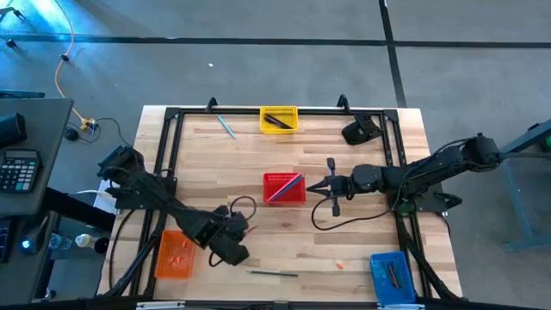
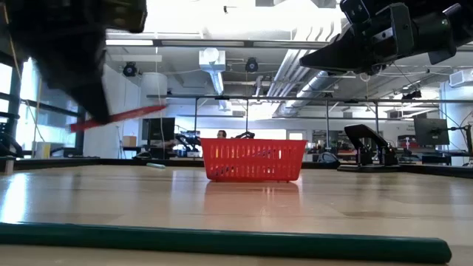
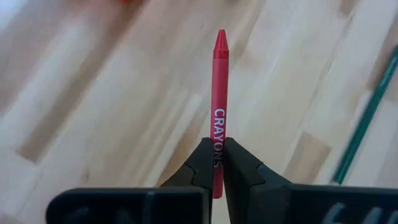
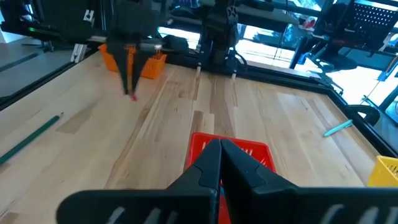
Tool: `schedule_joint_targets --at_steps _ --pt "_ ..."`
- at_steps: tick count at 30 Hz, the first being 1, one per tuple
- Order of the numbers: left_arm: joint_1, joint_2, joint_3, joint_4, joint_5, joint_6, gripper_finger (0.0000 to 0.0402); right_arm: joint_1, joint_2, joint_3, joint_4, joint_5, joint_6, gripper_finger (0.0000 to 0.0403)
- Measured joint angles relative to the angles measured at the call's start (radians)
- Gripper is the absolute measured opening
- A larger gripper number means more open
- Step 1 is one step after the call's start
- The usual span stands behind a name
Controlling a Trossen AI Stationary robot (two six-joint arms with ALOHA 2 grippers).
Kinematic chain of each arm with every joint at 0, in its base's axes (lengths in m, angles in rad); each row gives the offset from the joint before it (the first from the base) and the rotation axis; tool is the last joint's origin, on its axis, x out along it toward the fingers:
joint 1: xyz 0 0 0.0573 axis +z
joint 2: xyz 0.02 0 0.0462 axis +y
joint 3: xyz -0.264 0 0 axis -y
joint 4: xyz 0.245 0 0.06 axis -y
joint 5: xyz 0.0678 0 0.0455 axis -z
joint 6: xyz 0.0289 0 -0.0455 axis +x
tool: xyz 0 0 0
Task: Sort crayons/erasers/pens/pencils in bins
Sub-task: Put the red crayon into the blue bin
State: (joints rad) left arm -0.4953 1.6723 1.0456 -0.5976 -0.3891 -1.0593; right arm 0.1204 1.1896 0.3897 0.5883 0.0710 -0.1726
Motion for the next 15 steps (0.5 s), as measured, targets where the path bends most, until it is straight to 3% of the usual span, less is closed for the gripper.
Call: schedule_joint_targets --at_steps 8,15 --pt "0.060 -0.063 -0.179 0.386 -0.035 0.126 0.0000 -0.003 0.007 -0.043 0.033 0.000 0.021 0.0000" --pt "0.145 -0.068 -0.320 0.875 -0.045 0.298 0.0000 -0.002 0.023 -0.168 0.293 -0.002 0.153 0.0000"
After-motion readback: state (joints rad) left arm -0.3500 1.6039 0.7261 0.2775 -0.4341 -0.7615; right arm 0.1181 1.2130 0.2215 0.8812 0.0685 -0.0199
